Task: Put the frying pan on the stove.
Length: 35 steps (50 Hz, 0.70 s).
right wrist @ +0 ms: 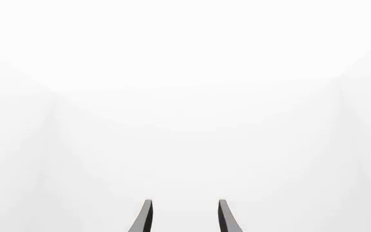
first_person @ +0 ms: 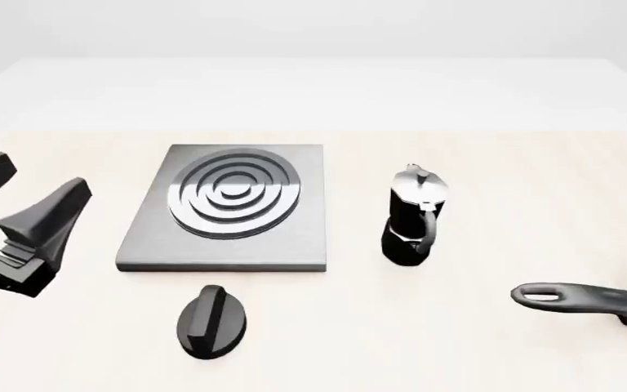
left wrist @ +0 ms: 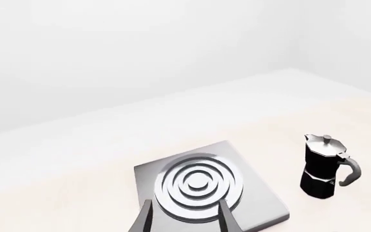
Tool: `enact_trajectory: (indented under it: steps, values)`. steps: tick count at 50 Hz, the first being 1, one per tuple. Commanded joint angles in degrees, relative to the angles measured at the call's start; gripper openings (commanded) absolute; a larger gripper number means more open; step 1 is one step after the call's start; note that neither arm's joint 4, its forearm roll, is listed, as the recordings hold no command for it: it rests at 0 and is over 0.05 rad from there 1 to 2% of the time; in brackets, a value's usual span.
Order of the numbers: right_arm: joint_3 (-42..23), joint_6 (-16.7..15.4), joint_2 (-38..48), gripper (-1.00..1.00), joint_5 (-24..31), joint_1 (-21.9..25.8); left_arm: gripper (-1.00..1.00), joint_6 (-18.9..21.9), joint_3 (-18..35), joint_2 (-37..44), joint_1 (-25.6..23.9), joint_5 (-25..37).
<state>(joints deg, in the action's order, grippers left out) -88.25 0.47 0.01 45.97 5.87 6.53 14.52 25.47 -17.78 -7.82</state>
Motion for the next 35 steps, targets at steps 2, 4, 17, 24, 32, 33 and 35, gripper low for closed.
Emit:
enact_trajectory:
  steps: [2, 4, 17, 24, 32, 33, 35]
  values:
    - [-7.3, -1.2, 0.0, 1.00, 3.7, 0.9, 1.00, 0.6, 2.9, 6.8, -4.4, -3.1]
    - [-8.6, -1.1, 0.0, 1.00, 4.5, 1.1, 1.00, 0.4, 3.2, 8.5, -5.2, -4.0]
    - [-14.4, -1.5, 0.0, 1.00, 7.2, 1.6, 1.00, 0.8, 7.0, 12.8, -8.9, -4.7]
    - [-15.8, -1.4, 0.0, 1.00, 7.8, 1.5, 1.00, 0.8, 8.2, 15.6, -11.1, -5.4]
    - [-17.1, -1.0, 0.0, 1.00, 8.2, 1.1, 1.00, 1.3, 10.0, 19.2, -13.7, -6.6]
    - [-17.0, -0.8, 0.0, 1.00, 8.1, 1.0, 1.00, 1.2, 10.1, 19.5, -13.8, -6.6]
    - [-17.4, -0.6, 0.0, 1.00, 8.2, 0.7, 1.00, 1.0, 10.9, 20.3, -14.4, -6.6]
